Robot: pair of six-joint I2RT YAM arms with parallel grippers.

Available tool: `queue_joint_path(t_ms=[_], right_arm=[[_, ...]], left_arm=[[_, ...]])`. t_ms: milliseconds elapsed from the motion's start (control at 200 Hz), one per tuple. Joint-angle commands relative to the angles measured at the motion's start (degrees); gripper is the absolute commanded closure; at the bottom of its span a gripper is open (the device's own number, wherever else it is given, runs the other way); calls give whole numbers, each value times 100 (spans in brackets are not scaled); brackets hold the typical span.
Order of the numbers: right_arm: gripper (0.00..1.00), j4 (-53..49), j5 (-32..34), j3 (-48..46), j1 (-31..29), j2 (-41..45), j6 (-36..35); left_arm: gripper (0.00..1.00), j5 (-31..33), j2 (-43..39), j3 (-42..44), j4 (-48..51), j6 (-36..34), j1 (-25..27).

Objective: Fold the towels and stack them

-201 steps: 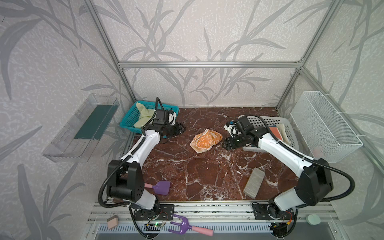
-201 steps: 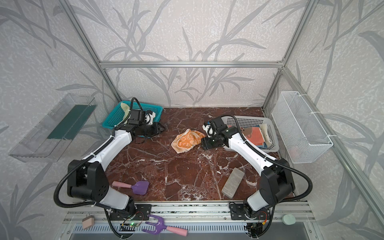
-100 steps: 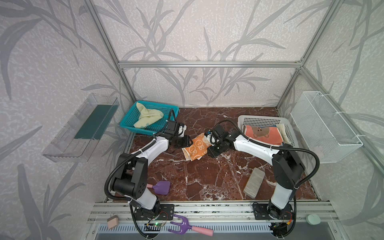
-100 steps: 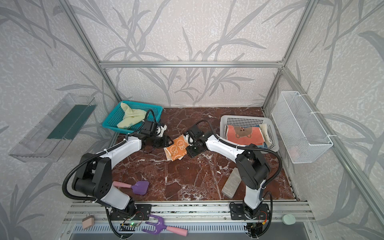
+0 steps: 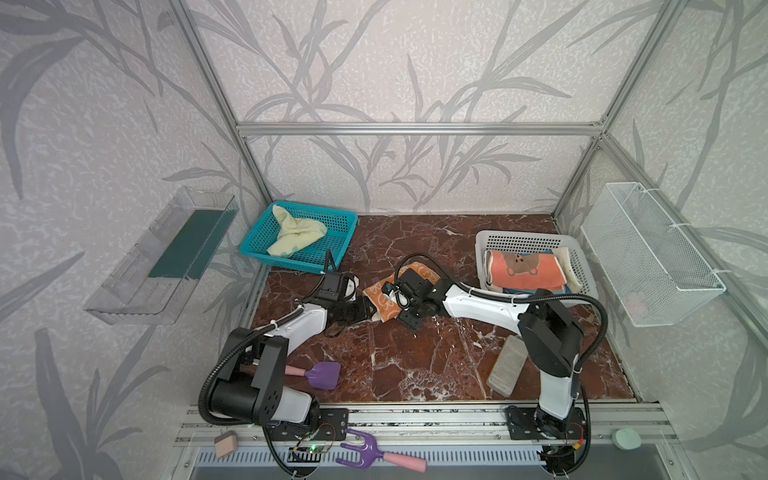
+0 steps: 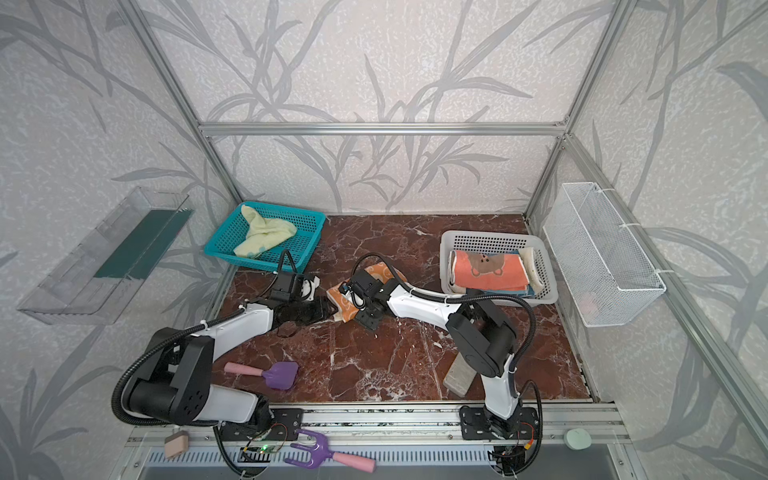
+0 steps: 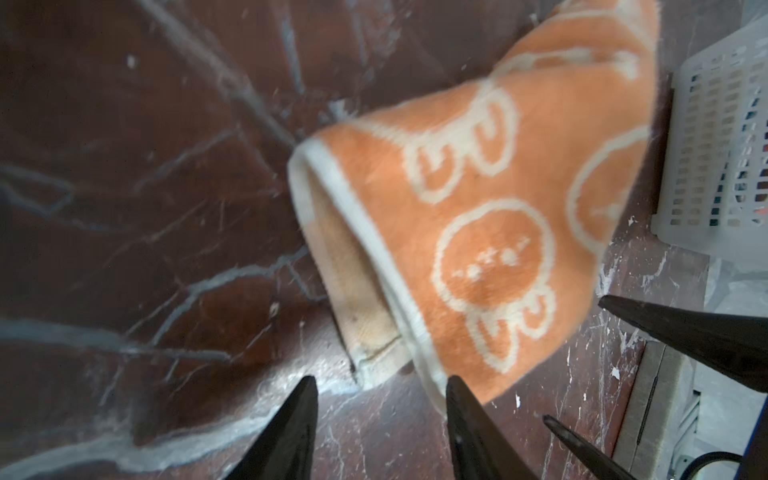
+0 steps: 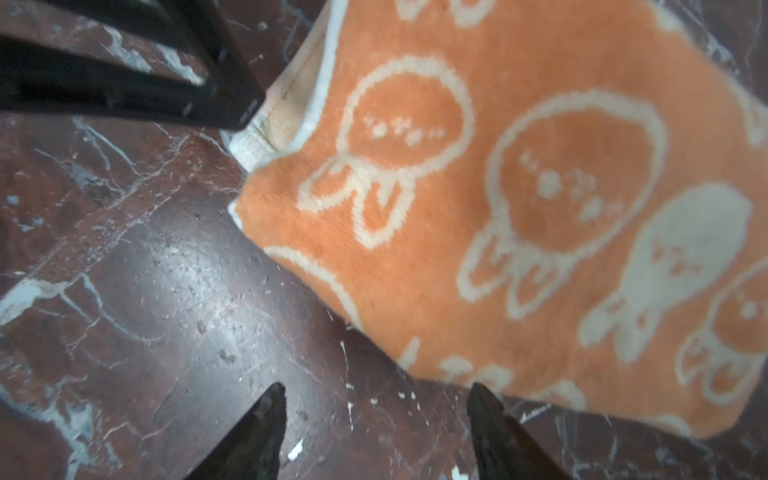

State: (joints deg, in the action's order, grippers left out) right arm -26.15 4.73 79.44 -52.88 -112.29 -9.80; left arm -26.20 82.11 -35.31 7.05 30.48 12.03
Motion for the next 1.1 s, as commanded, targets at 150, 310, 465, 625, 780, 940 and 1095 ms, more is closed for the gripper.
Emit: queue_joint_path(t_ms=[150,310,465,625,780,940,1095], right_arm=[[32,77,1111,827,-91,-659,-804],[68,325,1295,823,-90,-633,-934],[96,622,1455,675,-90,-457,-946],[100,604,1400,694,-43,-155,-610],[100,523,979,688,113,288,-146],[100,264,1363,754,264,980,-114],[100,-621,1689,1300,736,1746,58]], left_arm=[[54,-75,37,473,-989,1142,-61],[55,-164,460,446,-1094,1392,-58],[58,-400,996,582,-1961,1858,-34],[68,-515,1477,604,-2556,2097,18],[100,-571,1439,568,-2829,2137,20],[100,-672,472,-179,-1187,1285,85],[100,-1034,-440,-1356,639,337,294]])
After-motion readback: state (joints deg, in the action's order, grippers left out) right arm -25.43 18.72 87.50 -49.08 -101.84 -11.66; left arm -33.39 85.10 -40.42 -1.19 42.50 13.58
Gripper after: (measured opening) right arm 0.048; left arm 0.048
